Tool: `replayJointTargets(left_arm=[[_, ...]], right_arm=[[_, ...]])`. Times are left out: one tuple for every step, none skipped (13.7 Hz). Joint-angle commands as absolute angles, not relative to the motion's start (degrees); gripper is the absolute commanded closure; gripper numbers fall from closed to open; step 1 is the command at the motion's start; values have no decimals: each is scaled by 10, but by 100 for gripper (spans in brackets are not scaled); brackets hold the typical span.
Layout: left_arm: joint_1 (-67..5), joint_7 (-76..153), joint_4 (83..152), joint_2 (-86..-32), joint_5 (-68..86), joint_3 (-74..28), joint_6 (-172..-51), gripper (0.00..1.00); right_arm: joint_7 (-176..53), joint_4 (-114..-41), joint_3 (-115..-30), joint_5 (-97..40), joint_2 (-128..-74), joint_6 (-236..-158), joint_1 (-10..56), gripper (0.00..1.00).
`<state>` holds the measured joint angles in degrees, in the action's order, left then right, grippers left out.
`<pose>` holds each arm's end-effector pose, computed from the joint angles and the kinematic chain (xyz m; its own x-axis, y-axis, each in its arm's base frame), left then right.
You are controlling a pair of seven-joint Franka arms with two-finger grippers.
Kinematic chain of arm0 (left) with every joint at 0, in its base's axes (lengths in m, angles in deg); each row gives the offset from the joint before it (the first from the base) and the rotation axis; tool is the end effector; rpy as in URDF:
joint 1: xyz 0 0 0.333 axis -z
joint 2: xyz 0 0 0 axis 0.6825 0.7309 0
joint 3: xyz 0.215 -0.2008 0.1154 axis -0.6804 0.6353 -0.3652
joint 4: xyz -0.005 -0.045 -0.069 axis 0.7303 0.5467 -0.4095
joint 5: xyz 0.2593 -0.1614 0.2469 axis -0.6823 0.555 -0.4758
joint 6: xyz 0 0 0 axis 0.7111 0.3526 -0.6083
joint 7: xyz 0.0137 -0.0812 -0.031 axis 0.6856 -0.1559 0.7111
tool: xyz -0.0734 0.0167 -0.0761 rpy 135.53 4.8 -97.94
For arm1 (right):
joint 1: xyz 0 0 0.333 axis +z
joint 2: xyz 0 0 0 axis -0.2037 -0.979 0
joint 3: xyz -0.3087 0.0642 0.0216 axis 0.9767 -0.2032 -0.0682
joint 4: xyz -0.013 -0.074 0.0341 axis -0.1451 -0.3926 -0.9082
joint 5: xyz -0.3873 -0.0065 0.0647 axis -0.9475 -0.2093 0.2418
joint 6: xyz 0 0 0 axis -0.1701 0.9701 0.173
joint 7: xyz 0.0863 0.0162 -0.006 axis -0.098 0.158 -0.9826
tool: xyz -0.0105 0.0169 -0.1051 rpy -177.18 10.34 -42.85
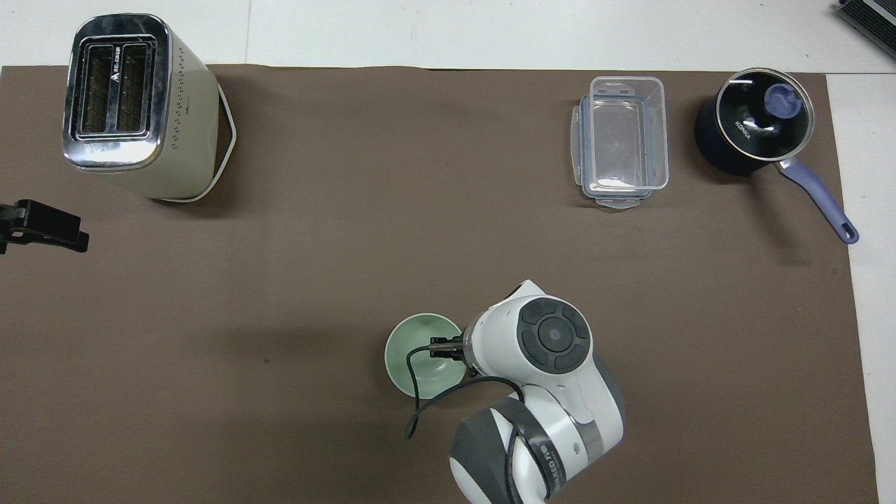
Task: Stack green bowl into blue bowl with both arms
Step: 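Lower the green bowl into the blue bowl and open the right gripper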
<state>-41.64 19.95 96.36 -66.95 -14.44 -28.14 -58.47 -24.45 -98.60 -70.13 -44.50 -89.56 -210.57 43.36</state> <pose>0.5542 0.0028 0.6139 0.9953 -0.0488 -0.0836 -0.0464 -0.9984 0.0312 0.4394 0.3284 0.3703 0.9971 -0.0294 -0.0705 -0.0426 -0.9802 -0.1936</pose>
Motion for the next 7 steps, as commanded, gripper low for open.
replayJointTargets(left_arm=[[-414,206,952,-666,-151,-284,-571,0],[-414,206,952,-666,-151,-284,-571,0],[-414,206,952,-666,-151,-284,-571,0],[-413,206,952,-666,-151,-284,-571,0],[-414,206,952,-666,-151,-284,-571,0],[-414,206,952,-666,-151,-284,-571,0],[-414,206,952,-666,-151,-284,-571,0]], right_arm=[[-239,-995,-702,-444,-845,-2105,393,7],[-241,-995,-701,-457,-829,-2089,373,6],[-243,-995,-701,-498,-820,-2085,358,5],[-245,-994,-703,-529,-813,-2084,337,0],[-247,-993,-702,-536,-806,-2084,316,0],[-254,-992,-702,-537,-799,-2083,299,0],[-274,-992,-702,-537,-788,-2083,280,0]])
